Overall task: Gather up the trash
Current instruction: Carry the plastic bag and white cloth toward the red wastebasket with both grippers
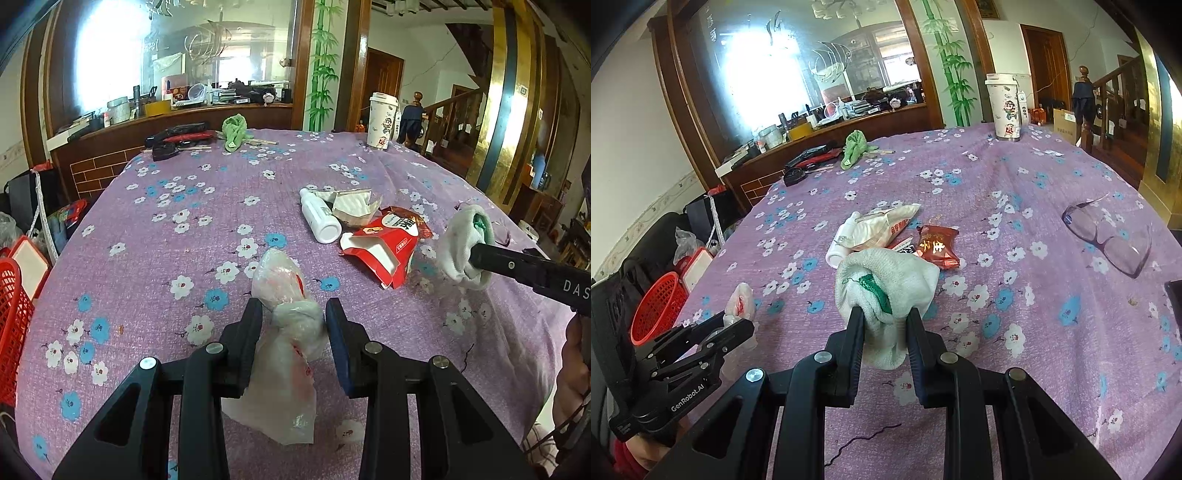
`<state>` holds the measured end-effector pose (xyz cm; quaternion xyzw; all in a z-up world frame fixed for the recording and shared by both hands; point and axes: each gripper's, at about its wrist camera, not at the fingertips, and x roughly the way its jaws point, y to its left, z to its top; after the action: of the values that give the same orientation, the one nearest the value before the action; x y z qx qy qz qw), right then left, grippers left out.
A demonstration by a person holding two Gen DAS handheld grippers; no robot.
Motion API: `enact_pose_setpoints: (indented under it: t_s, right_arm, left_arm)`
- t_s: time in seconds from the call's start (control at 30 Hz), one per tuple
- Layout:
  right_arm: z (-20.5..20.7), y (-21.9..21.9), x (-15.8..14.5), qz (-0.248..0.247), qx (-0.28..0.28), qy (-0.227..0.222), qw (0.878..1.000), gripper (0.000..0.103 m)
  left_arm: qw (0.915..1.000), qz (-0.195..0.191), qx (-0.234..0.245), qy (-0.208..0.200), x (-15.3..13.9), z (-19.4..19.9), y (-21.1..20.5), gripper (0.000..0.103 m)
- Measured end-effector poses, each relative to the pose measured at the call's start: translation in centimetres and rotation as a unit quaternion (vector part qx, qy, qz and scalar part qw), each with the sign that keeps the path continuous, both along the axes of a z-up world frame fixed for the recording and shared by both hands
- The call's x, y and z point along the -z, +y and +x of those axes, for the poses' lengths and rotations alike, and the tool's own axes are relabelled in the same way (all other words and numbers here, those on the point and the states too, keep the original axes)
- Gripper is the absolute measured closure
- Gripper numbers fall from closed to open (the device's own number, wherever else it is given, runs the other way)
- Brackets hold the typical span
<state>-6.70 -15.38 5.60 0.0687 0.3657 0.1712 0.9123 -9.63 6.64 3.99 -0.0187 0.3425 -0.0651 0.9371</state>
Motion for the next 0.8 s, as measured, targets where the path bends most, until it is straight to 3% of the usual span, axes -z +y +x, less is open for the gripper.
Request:
enact_pose_setpoints:
  t_s: [0.8]
  right_arm:
    - [-0.6, 2.6, -0.9, -0.005, -0.032, -0.001, 0.999, 0.079]
  left_arm:
    - [0.9990, -0.022, -0.035, -0.016, -1.7, -1.5, 3.8, 0.069]
